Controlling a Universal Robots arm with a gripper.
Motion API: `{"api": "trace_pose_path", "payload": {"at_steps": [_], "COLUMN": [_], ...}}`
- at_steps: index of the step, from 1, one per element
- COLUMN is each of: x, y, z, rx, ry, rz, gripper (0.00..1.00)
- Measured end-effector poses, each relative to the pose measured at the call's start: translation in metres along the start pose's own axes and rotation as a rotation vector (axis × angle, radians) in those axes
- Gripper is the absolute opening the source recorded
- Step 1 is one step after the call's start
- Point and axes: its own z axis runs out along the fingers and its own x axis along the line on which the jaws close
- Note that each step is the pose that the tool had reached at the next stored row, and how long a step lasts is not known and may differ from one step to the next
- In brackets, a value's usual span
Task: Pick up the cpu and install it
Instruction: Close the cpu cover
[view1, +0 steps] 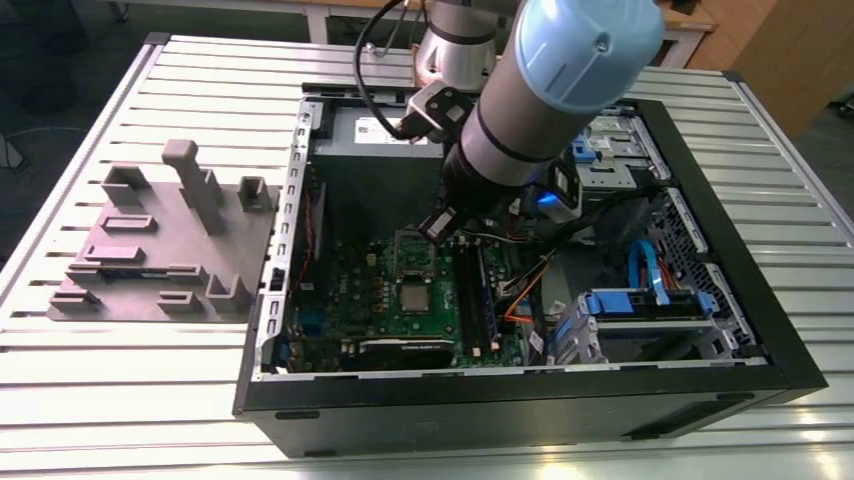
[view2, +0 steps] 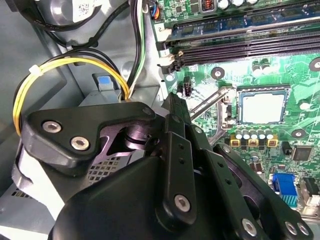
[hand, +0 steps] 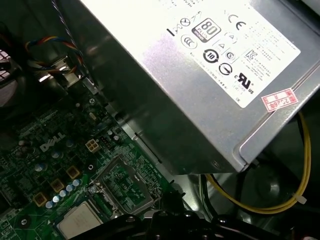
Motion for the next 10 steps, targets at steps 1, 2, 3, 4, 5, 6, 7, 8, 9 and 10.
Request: {"api": "trace_pose_path", "payload": {"at_steps": [1, 2, 3, 4, 5, 6, 7, 8, 9, 10], "x": [0.0, -0.0001, -0.0002, -0.0002, -0.0003, -0.0003, -0.0003, -0.0003, -0.0003, -0.0003], "y": [0.0002, 0.0003, 0.0005, 0.0006, 0.0007, 0.0008, 0.0008, 0.0009, 0.001, 0.0011], "z": [-0.0006, -0.0011, -0.0015, -0.0018, -0.0022, -0.0025, -0.0027, -0.003, -0.0032, -0.0034], "rx": [0.0, 0.0, 0.0002, 0.0009, 0.0022, 0.0042, 0.0064, 0.0085, 0.0107, 0.0124], "ry": [0.0, 0.0, 0.0001, 0.0008, 0.0023, 0.0046, 0.007, 0.0094, 0.0118, 0.0138], "rz": [0.0, 0.0, 0.0, 0.0, 0.0, 0.001, 0.001, 0.002, 0.002, 0.003], "gripper": [0.11, 0.11, 0.11, 0.11, 0.11, 0.11, 0.11, 0.11, 0.11, 0.11]}}
